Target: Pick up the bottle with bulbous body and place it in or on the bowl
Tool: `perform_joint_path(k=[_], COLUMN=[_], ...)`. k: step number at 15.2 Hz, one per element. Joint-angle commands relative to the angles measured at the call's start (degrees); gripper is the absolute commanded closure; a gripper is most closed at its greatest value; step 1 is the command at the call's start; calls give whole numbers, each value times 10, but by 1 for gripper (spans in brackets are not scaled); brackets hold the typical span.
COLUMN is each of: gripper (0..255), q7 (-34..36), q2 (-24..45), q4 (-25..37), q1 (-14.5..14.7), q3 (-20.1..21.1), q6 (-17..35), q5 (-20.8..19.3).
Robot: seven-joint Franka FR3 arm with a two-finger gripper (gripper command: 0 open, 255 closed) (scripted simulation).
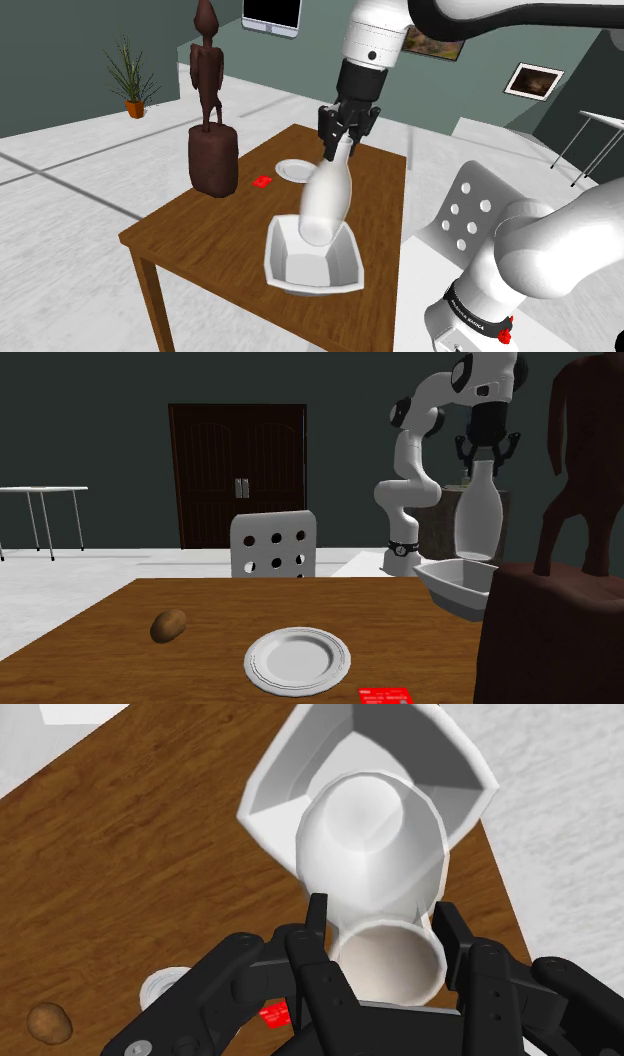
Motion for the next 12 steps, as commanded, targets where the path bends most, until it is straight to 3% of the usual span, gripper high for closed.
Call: perform_joint_path(k=[1,7,12], gripper=[255,255,255], q7=[-2,-3,-3], q2=[-5,-6,-6], q4=[-19,-70,-70], q1=[1,4,4], q3=[0,6,6], q6=[15,64,64], q5=[2,7,7])
